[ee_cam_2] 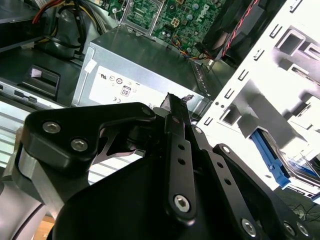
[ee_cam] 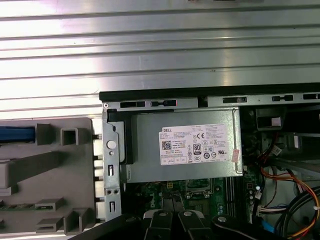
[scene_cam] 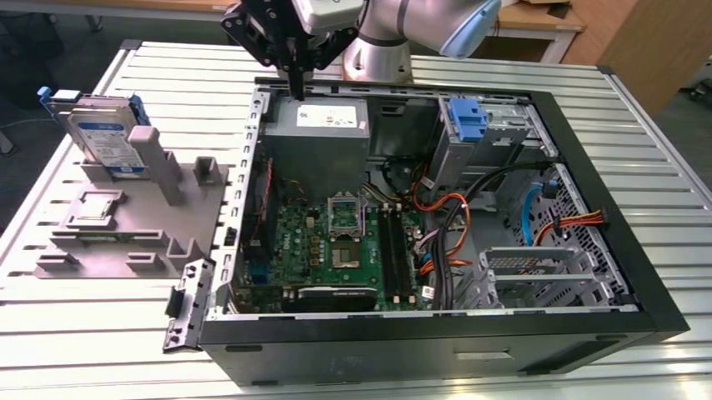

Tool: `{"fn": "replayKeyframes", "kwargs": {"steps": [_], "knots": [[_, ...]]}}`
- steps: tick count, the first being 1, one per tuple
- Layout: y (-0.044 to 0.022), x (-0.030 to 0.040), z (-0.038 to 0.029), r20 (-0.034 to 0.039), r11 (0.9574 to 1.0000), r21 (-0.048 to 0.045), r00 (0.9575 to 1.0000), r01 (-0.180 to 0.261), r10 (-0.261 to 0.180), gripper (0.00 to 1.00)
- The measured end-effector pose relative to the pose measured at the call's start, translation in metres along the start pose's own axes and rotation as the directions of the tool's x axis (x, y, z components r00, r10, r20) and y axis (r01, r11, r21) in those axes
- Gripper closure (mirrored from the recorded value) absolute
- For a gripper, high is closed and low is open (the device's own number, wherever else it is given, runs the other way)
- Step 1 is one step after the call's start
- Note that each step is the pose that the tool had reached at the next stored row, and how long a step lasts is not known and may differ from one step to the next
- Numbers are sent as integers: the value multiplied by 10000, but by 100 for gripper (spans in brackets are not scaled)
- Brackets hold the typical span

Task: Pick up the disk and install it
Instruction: 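Reach for the disk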

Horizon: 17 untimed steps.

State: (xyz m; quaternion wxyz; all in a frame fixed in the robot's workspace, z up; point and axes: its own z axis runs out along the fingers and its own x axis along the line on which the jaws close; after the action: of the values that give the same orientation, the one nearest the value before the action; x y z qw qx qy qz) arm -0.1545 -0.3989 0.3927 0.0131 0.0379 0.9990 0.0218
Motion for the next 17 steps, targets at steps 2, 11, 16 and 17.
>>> {"fn": "replayKeyframes", "kwargs": {"steps": [2, 11, 16, 17], "knots": [[0, 4, 0, 0, 10000, 0, 10000, 0, 0, 90], [-1, 22, -1, 0, 10000, 0, 10000, 0, 0, 90], [-5, 69, -2, 0, 10000, 0, 10000, -1, 1, 90], [-6, 75, -2, 0, 10000, 0, 10000, -2, 2, 90]]}}
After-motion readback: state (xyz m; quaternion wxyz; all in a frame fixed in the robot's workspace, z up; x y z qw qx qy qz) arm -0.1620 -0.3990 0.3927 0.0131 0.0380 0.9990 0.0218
